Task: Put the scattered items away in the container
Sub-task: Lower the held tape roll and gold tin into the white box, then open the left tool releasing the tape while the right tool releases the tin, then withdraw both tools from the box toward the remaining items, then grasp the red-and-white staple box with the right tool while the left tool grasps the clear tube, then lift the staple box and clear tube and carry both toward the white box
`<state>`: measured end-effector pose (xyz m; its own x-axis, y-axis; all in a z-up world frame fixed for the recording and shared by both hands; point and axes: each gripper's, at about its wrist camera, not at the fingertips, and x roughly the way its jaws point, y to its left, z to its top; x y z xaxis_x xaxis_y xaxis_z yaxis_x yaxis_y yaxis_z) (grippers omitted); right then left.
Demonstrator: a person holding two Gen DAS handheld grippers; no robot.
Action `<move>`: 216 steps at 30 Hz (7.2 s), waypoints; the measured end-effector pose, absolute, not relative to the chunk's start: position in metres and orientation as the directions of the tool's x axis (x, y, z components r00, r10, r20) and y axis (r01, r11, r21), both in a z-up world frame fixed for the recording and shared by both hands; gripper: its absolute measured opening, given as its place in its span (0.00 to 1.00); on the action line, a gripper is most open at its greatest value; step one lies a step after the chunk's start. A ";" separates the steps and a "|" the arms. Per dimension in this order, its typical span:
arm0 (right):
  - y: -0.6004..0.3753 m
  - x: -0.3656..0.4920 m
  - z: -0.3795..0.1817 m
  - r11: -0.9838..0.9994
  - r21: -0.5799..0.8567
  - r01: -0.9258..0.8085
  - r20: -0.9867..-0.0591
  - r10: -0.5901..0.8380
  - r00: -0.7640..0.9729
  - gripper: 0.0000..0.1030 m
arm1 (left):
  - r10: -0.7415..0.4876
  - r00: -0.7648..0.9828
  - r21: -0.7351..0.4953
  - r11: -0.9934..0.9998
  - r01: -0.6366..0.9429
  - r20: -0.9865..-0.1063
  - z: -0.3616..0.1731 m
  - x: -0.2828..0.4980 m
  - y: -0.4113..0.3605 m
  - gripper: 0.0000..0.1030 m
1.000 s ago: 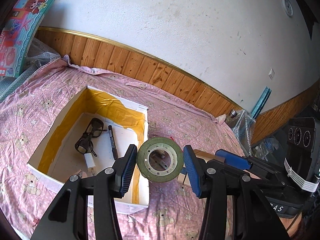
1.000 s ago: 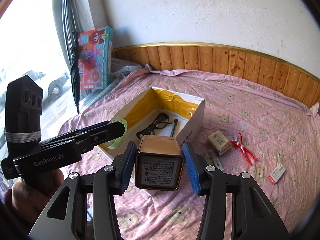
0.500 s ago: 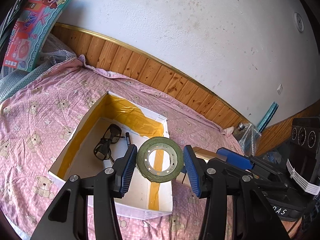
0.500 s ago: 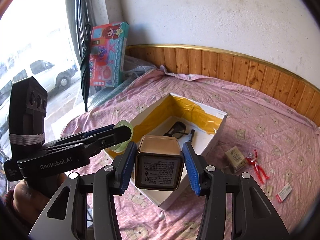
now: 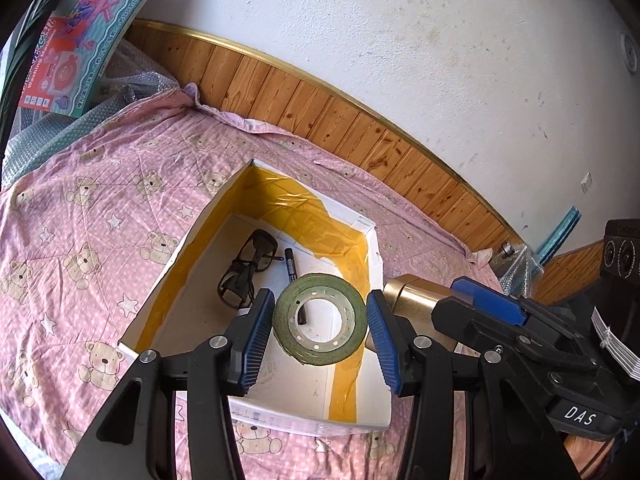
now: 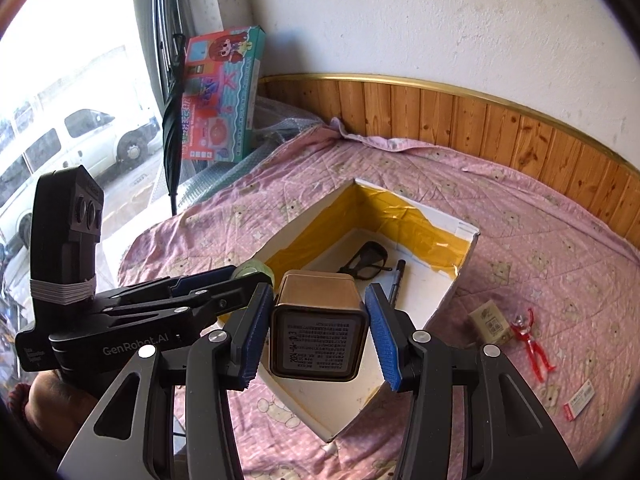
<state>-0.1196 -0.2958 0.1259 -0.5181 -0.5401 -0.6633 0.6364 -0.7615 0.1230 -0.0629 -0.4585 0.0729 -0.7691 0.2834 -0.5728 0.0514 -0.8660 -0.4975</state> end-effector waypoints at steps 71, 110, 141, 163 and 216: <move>-0.235 -0.106 0.096 -0.754 0.338 0.563 -0.647 -0.620 -0.443 0.49 | 0.229 -0.661 -0.395 -0.912 0.112 -0.715 0.071 -0.063 -0.408 0.54; 0.028 -0.091 0.030 -0.869 0.485 0.099 -0.629 -0.425 -0.651 0.50 | 0.293 -0.507 -0.236 -0.956 -0.176 -0.810 0.039 -0.118 -0.179 0.59; 0.072 -0.261 -0.085 -0.957 0.245 -0.157 -0.819 -0.118 -0.562 0.51 | 0.130 -0.427 -0.179 -0.981 0.077 -0.895 -0.087 -0.233 -0.186 0.60; 0.070 -0.184 -0.042 -0.918 0.391 -0.066 -0.748 -0.275 -0.604 0.41 | 0.242 -0.467 -0.220 -0.970 -0.102 -0.850 -0.039 -0.171 -0.179 0.19; -0.062 -0.045 0.062 -0.949 0.252 0.188 -0.672 -0.311 -0.672 0.41 | 0.376 -0.668 -0.370 -0.915 -0.160 -0.642 0.059 -0.037 -0.257 0.19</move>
